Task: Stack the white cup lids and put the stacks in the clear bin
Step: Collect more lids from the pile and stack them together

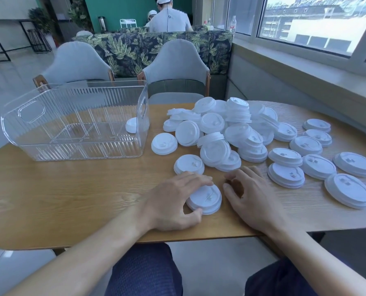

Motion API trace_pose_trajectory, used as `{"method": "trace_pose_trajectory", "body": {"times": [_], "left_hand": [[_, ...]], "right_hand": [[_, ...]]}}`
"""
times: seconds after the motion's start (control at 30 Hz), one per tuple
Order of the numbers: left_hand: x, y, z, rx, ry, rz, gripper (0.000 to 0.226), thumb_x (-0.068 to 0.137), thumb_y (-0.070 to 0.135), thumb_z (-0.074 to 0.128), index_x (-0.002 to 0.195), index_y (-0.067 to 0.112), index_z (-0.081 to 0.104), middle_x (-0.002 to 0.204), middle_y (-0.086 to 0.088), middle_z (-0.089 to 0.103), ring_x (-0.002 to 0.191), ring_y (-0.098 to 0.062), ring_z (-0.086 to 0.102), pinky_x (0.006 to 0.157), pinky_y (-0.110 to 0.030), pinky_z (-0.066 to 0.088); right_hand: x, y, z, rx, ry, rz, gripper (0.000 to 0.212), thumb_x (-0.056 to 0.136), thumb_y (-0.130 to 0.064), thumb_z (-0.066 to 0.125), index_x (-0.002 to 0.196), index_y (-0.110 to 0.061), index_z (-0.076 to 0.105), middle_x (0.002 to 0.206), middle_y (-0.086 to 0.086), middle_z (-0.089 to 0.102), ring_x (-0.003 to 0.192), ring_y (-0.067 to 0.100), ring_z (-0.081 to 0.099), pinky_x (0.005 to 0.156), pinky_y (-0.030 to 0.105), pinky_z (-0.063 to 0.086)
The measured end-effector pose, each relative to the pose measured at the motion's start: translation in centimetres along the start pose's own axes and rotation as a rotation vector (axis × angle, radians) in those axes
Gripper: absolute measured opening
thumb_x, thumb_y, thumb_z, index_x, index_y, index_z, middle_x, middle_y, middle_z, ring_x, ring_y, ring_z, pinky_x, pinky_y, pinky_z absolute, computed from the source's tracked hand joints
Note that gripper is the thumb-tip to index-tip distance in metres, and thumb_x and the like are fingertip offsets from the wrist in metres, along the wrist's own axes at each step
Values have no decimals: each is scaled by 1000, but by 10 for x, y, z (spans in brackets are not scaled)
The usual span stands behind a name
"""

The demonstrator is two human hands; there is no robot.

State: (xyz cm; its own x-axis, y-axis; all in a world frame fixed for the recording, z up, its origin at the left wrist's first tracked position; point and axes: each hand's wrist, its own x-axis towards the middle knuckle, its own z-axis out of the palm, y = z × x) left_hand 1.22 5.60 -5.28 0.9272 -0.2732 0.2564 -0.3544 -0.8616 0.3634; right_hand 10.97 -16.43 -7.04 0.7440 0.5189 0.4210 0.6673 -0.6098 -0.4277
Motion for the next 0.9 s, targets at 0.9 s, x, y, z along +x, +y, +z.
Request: {"method": "trace_pose_trajectory", "body": {"times": [0.9], "left_hand": [[-6, 5, 5, -97, 156, -226, 62, 78, 59, 71, 135, 43, 53, 132, 31, 51, 127, 7, 42, 105, -18, 35]], "right_hand": [[0, -1, 0, -8, -16, 13, 12, 93, -35, 62, 102, -27, 64, 97, -18, 58, 101, 6, 45, 80, 16, 31]]}}
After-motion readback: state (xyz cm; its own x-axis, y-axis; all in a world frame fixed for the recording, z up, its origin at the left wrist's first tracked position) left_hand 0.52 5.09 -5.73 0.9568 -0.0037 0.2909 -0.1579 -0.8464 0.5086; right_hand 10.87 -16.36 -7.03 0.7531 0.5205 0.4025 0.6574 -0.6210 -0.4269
